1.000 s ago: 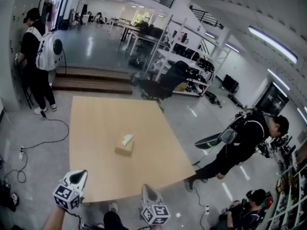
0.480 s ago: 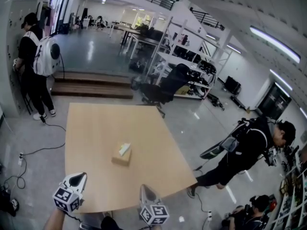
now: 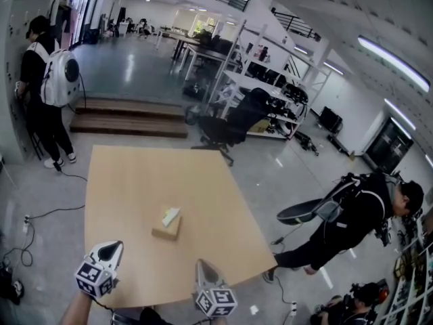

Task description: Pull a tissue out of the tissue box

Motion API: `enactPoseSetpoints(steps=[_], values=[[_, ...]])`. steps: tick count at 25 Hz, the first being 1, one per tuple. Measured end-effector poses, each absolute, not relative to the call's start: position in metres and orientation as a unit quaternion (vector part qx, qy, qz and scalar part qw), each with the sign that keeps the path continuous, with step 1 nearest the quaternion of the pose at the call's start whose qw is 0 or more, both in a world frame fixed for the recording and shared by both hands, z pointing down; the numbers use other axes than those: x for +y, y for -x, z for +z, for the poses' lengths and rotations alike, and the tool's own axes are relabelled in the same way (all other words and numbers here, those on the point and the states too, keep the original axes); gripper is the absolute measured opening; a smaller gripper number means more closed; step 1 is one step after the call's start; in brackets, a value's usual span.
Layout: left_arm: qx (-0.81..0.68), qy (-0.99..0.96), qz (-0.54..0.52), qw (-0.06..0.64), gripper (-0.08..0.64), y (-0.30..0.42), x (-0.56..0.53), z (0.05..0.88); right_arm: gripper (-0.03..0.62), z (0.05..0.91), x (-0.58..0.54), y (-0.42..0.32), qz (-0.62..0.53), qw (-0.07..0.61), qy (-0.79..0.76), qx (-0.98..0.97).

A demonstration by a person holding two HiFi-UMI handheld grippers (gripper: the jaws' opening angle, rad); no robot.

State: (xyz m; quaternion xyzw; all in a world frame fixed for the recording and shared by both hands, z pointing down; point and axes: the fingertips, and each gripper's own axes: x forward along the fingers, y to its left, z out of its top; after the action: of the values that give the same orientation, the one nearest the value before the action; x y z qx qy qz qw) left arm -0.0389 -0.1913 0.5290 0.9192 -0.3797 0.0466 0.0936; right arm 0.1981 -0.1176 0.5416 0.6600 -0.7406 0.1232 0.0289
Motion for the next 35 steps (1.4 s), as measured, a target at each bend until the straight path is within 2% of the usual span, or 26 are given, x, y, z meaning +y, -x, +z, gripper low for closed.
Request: enactPoseSetpoints(steps=[22,35], values=[[-0.388,-0.913,0.059,0.109,0.008,0.018,-0.246,0.539,0.011,0.560,-0.181,-0.205,0.156,0.029,-0.628,-0.762],[-0.397,-0.908,0.081,0.110,0.008,0.015,-0.294,0.580,0.011,0.589,-0.237,-0.196,0.173,0.053,-0.613,-0.769]])
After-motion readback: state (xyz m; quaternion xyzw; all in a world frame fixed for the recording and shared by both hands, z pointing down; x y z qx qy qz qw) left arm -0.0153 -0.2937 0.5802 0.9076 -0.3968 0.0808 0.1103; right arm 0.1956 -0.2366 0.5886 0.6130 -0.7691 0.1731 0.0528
